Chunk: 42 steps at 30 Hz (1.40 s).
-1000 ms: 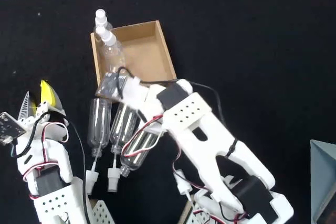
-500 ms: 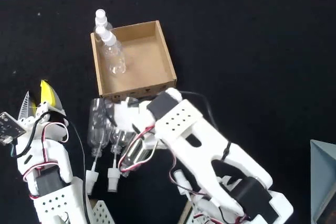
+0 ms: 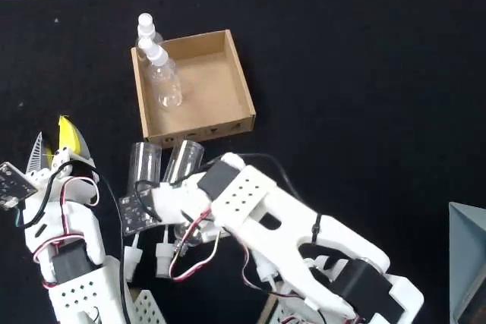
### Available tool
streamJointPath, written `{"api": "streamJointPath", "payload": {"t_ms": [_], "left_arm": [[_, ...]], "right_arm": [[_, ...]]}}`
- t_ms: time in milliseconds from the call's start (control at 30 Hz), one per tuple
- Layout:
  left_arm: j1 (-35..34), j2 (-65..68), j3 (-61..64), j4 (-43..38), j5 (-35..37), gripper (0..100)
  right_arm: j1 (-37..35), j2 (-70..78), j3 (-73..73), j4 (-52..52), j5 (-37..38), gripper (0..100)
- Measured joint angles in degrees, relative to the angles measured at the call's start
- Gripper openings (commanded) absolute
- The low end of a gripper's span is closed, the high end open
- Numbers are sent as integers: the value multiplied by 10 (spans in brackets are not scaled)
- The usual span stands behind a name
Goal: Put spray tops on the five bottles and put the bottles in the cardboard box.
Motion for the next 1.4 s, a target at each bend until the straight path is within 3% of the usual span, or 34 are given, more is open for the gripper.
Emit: {"api": "streamJointPath", "payload": {"t_ms": [300, 967, 1400], "left_arm": [[0, 0, 0, 0, 0, 145], [0, 0, 0, 0, 0, 145], [0, 0, 0, 0, 0, 145]], "right_arm": [[-25, -1, 65, -95, 0, 266], [-25, -1, 100, -91, 45, 262], [59, -1, 100, -57, 46, 261]]}}
